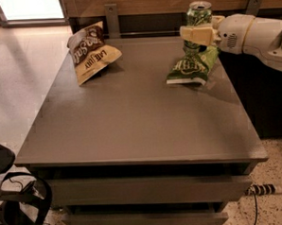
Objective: Move green can near brown chip bag
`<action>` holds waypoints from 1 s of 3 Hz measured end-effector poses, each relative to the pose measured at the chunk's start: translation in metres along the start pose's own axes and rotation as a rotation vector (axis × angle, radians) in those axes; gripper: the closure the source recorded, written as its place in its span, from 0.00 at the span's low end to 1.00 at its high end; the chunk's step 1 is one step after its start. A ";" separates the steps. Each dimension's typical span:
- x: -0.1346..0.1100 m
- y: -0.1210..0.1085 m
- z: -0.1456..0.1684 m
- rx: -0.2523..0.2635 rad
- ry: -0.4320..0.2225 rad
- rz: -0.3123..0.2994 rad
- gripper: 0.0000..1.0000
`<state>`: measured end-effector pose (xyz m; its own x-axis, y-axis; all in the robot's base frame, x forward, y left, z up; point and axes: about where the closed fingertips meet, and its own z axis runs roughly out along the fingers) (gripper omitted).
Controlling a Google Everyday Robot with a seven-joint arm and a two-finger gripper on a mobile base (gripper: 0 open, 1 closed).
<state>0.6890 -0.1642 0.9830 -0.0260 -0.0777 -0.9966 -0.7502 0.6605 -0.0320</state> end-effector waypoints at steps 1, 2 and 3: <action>-0.022 -0.002 0.038 0.010 0.017 -0.012 1.00; -0.025 0.011 0.090 0.003 0.029 0.007 1.00; -0.019 0.011 0.135 0.010 0.030 0.017 1.00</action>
Offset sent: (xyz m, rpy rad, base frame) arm 0.0870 0.1338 0.0078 -0.0061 0.0629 -0.0169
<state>0.7702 -0.0542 0.9911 -0.0586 -0.0890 -0.9943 -0.7425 0.6696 -0.0161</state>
